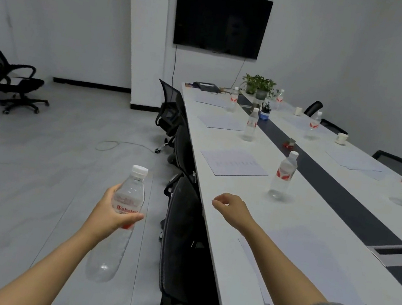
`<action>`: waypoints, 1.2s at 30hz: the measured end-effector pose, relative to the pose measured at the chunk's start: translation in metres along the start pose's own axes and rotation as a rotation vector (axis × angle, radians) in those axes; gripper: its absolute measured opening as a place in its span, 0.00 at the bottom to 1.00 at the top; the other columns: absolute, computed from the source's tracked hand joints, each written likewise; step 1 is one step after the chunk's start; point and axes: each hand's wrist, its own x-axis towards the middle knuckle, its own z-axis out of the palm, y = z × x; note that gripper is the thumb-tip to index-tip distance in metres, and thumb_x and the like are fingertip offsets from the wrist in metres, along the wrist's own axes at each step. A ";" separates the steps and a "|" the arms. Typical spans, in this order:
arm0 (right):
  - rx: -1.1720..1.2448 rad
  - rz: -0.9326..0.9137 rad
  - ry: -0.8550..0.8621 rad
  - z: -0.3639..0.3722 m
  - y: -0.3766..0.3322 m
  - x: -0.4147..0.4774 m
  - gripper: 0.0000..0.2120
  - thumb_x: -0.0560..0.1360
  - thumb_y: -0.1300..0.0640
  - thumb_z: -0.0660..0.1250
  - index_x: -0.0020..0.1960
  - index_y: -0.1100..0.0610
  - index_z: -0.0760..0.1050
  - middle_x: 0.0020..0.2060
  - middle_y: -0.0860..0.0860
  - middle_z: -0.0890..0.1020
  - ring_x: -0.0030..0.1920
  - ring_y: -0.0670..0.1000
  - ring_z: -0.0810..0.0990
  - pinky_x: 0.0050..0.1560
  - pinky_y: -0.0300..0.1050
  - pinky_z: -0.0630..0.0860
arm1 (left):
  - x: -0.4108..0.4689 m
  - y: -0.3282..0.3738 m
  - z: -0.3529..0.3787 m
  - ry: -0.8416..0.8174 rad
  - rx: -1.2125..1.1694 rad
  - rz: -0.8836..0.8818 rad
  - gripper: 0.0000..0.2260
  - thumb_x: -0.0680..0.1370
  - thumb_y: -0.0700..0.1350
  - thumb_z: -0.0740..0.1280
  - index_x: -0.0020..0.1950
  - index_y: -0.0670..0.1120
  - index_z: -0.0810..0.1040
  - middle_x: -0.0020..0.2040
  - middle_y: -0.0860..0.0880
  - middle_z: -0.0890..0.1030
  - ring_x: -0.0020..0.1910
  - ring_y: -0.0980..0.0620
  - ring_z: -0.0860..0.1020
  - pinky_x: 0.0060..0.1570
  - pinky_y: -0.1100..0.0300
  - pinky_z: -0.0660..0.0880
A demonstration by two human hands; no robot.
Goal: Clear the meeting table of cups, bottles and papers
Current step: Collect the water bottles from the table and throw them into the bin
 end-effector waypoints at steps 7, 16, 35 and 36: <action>-0.012 0.024 -0.022 0.013 0.001 0.064 0.16 0.78 0.53 0.61 0.62 0.59 0.74 0.60 0.55 0.77 0.59 0.53 0.76 0.53 0.41 0.71 | 0.077 -0.012 0.002 0.022 -0.173 -0.055 0.34 0.69 0.37 0.73 0.71 0.45 0.62 0.57 0.43 0.75 0.51 0.47 0.76 0.50 0.56 0.75; -0.012 0.095 0.032 0.041 -0.025 0.167 0.21 0.77 0.51 0.61 0.69 0.54 0.66 0.59 0.55 0.75 0.52 0.51 0.73 0.52 0.41 0.69 | 0.206 -0.031 -0.023 -0.103 -0.407 -0.165 0.54 0.51 0.70 0.74 0.71 0.51 0.61 0.64 0.41 0.74 0.59 0.40 0.76 0.61 0.38 0.70; -0.193 0.420 0.267 0.023 -0.026 0.326 0.23 0.77 0.51 0.61 0.70 0.55 0.63 0.67 0.57 0.69 0.64 0.55 0.71 0.61 0.47 0.69 | 0.462 -0.021 0.024 -0.512 -0.532 -0.185 0.19 0.78 0.44 0.62 0.68 0.44 0.64 0.51 0.47 0.78 0.47 0.50 0.78 0.51 0.52 0.74; -0.202 0.442 0.311 0.009 -0.016 0.333 0.23 0.77 0.52 0.61 0.70 0.55 0.64 0.67 0.57 0.69 0.64 0.55 0.71 0.62 0.47 0.70 | 0.473 -0.015 0.038 -0.534 -0.529 -0.177 0.16 0.78 0.43 0.62 0.65 0.45 0.67 0.50 0.47 0.79 0.47 0.50 0.78 0.48 0.55 0.74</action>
